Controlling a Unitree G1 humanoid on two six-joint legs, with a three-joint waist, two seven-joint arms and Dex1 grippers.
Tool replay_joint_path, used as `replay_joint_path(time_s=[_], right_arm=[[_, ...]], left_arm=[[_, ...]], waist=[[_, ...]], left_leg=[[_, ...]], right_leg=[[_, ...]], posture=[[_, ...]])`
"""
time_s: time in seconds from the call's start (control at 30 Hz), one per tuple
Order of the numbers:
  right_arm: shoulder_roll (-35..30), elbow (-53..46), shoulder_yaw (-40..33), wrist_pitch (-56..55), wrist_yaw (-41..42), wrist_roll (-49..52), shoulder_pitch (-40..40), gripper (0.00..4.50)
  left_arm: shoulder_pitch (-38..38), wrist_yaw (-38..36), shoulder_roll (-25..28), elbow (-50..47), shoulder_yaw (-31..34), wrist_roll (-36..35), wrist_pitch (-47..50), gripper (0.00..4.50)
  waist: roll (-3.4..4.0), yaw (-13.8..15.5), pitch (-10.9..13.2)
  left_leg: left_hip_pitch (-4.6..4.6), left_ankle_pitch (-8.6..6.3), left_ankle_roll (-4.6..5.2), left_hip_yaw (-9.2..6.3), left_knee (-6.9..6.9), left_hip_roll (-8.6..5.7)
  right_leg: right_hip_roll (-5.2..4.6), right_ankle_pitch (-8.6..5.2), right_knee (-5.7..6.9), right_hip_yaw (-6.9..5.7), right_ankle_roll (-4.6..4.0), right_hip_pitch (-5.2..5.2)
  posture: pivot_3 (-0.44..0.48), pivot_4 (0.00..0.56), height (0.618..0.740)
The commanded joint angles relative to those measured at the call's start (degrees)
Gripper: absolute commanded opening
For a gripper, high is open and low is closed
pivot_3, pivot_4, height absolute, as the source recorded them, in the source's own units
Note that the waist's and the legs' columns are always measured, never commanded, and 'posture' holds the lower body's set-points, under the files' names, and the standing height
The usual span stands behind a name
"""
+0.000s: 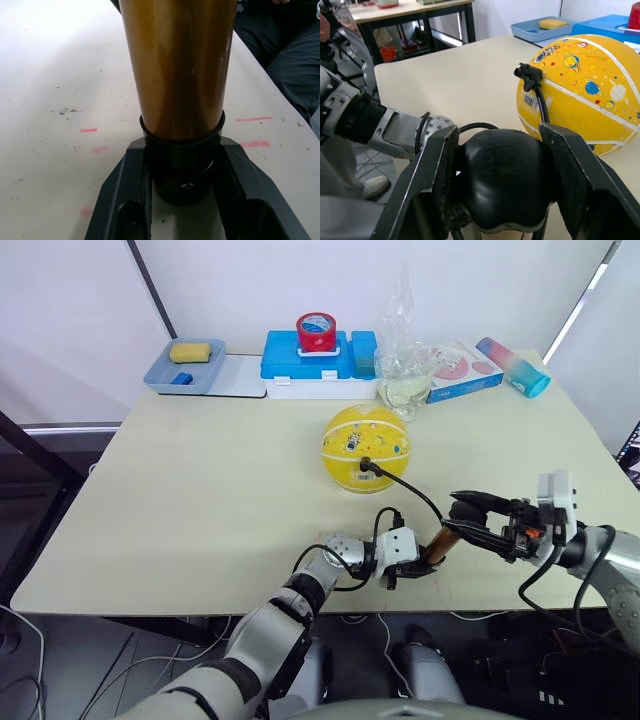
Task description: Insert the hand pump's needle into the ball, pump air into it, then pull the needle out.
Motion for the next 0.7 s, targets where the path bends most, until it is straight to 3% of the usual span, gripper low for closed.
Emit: replay_joint_path(time_s=[0.03,0.5,0.7], right_arm=[[-3.4,-1.9,-6.2,4.6,0.2,5.5,-1.3,2.05],[-14.3,-2.9,-23.3,20.4,-4.6,29.1,-11.3,2.05],[-14.8,-3.2,-23.8,23.1,-6.2,31.2,-12.5,2.05]], left_arm=[[1.8,-1.3,0.8,2.5,-2.2,2.9,0.9,1.15],[1.4,-1.4,0.6,2.9,-2.2,3.0,1.1,1.15],[1.4,-1.4,0.7,2.8,-2.3,3.0,0.9,1.15]], waist=[[0.06,0.0,0.0],[0.04,0.5,0.1],[0.05,0.6,0.1]], left_leg=[[-0.01,0.00,0.00,0.00,0.00,0.00],[-0.23,0.00,0.00,0.02,-0.03,-0.02],[-0.44,0.00,0.00,0.02,-0.01,-0.03]], right_leg=[[0.00,0.00,0.00,0.00,-0.01,-0.01],[-0.07,0.02,-0.07,0.01,-0.02,-0.13],[-0.08,0.03,-0.07,0.01,-0.04,-0.32]], posture=[[0.000,0.150,0.739],[0.000,0.150,0.739],[0.000,0.150,0.739]])
